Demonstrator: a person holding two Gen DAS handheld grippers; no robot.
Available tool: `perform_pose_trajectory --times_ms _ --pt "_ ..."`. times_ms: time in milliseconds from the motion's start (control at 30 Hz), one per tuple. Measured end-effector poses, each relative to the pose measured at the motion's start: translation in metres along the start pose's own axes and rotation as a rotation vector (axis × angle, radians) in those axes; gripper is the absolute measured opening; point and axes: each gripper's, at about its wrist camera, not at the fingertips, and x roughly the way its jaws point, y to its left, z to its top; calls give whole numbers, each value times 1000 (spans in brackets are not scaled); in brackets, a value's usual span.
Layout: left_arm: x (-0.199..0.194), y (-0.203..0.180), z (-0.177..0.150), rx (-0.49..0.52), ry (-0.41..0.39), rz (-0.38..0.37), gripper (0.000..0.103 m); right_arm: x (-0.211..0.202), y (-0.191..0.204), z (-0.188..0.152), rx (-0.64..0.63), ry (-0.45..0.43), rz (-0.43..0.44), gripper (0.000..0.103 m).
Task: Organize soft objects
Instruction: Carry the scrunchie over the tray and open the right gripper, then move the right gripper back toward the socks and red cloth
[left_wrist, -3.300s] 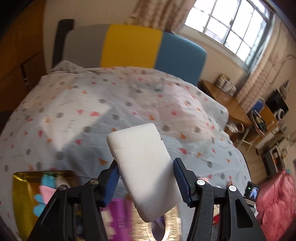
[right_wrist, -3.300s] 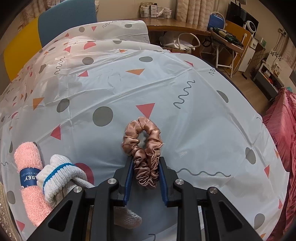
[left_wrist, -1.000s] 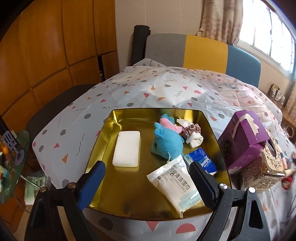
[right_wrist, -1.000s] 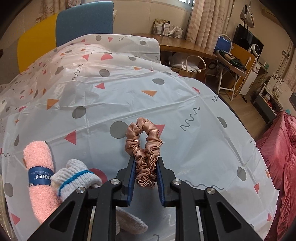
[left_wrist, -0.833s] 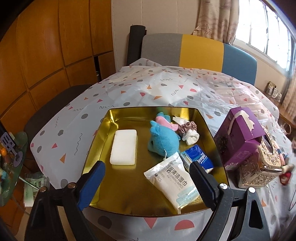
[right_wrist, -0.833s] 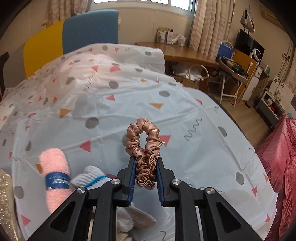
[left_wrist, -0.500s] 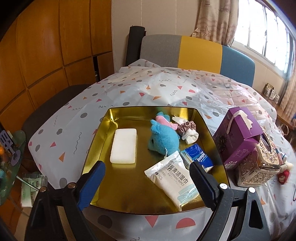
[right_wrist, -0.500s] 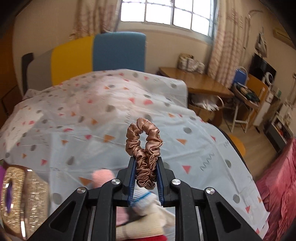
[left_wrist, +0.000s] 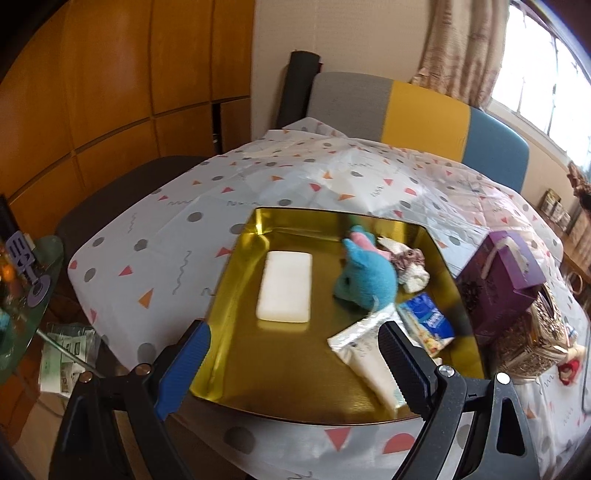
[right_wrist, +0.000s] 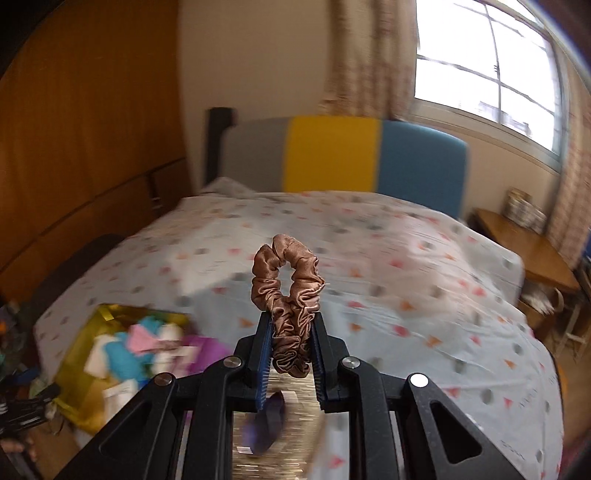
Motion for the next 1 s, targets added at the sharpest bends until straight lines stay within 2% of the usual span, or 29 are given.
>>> perform_pose_trajectory --times_ms 100,233,333,500,733,900,1000 --pt "0 12 0 -27 -1 17 93 12 54 -8 -58 46 136 18" --pt "0 22 -2 -48 -8 32 93 46 119 -42 -114 153 270 18" --pt "0 25 -2 -50 -14 30 93 79 151 -70 -100 253 337 19" --pt "2 27 -3 -53 -5 23 93 118 175 -97 -6 375 453 28" --pt "6 25 -7 -46 5 21 93 126 191 -120 -30 429 424 39" --pt "-1 22 -5 -26 -27 32 93 118 183 -120 -39 412 413 40" --pt "-6 19 -3 -15 -42 30 93 102 175 -114 -72 353 362 41"
